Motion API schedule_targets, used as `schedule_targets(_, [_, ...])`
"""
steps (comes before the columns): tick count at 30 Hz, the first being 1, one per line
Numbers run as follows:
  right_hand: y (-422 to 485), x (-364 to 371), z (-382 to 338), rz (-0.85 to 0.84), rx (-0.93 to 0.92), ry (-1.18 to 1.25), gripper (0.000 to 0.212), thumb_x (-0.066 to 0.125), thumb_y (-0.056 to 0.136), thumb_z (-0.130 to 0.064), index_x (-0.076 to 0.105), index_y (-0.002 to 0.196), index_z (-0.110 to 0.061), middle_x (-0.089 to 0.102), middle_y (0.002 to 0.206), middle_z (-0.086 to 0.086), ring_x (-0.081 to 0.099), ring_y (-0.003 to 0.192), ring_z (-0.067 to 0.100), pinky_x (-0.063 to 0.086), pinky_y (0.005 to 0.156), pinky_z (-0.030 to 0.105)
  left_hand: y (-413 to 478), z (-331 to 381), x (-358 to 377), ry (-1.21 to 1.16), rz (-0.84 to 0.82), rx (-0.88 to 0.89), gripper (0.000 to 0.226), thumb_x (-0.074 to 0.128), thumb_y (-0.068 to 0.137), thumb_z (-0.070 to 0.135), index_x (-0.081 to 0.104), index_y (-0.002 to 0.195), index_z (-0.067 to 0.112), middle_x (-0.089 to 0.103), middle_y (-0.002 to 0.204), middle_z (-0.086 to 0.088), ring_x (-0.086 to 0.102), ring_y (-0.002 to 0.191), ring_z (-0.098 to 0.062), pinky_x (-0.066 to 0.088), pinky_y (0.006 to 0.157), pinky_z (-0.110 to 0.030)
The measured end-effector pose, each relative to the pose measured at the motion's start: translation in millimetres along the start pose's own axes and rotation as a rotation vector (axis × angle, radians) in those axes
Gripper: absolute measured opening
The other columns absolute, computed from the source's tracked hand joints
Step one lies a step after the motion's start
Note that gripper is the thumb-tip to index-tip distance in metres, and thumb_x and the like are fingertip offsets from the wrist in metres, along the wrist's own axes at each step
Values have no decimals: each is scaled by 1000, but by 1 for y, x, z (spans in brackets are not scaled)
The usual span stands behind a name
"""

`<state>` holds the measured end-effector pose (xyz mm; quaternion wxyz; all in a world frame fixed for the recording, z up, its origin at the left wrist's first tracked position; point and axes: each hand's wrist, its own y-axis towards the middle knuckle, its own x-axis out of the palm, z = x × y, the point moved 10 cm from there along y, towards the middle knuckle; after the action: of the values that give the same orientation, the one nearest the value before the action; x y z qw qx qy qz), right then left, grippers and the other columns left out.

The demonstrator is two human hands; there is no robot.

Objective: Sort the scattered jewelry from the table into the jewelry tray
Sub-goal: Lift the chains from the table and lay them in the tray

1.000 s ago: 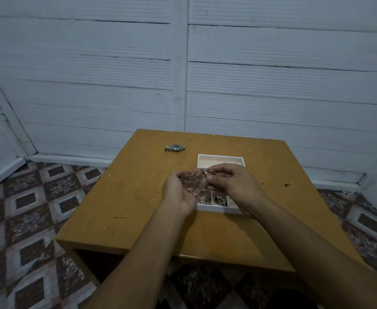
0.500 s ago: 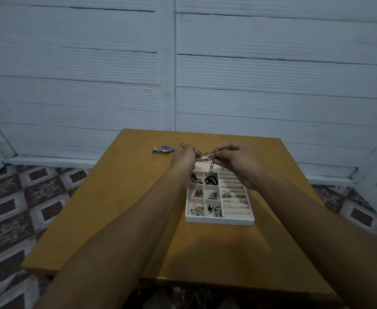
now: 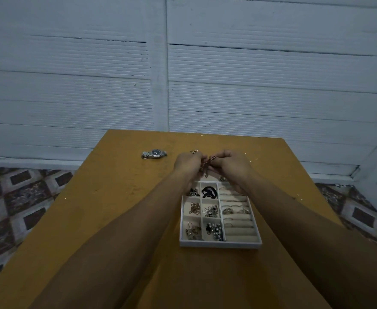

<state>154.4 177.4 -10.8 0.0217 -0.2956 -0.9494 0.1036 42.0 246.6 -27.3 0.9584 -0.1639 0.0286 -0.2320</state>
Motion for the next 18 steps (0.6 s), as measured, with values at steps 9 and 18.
schedule_targets(9, [7,-6,-9,17,-104,-422,18,63,86,5,71,84,-11,72,89,12,70,89,35,58,81,50,-11,47,7,815,2,477,30,47,99,25,63,81,7,53,64,0,46,53,-12,29,43,-22])
schedule_targets(18, [7,-1,-28,-16,-290,-825,18,65,84,3,73,79,-12,73,79,6,71,68,20,59,62,30,-1,47,-4,943,-31,446,20,60,93,26,73,94,12,72,86,-2,64,72,-11,48,58,-23])
